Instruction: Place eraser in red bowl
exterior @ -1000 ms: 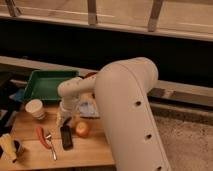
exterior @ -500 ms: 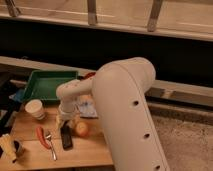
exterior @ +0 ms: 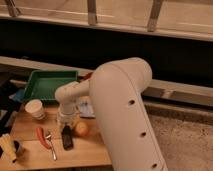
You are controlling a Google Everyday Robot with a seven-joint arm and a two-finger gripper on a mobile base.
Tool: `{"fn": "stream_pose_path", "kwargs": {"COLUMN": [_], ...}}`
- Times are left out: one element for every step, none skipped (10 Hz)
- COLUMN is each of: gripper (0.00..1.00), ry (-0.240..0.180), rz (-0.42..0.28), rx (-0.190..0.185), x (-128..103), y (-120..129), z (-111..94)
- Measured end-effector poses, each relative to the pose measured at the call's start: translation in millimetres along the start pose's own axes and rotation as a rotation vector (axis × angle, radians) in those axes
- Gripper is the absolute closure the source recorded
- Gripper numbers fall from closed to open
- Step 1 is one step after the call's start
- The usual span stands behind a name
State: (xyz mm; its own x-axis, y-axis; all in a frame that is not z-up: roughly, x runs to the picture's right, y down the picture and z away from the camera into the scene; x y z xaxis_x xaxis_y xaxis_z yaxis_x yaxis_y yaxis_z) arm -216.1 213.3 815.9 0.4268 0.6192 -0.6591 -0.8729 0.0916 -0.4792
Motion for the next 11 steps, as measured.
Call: {"fn": "stream_pose_path", "kwargs": {"gripper": [0.88,0.96,1.00,1.00,1.00,1.00,1.00,1.00,1.00,1.00,1.00], "ry": [-0.004,-0.014,-0.031,-0.064,-0.093,-0.119,-0.157,-0.218,-0.252,-0.322,-0.377], "rz": [-0.001,0.003,0.009,0.017,0.019,0.021,0.028,0.039,0.045,0.056,0.065], "rx": [0.001,-0.002,-0.009,-0.016,-0.017,-0.021,-0.030,-0.056,-0.069,-0.094,-0.113], "x": [-1,-1,-1,-3,-7,-13,-21,-33,-39,-50,-55], "y": [2,-1,-4,-12,-18,-25,-39,-60,-70,-88,-99], "z": [0,-3,-9,-24,-39,-53,-72,-103,-119,-155,-185]}}
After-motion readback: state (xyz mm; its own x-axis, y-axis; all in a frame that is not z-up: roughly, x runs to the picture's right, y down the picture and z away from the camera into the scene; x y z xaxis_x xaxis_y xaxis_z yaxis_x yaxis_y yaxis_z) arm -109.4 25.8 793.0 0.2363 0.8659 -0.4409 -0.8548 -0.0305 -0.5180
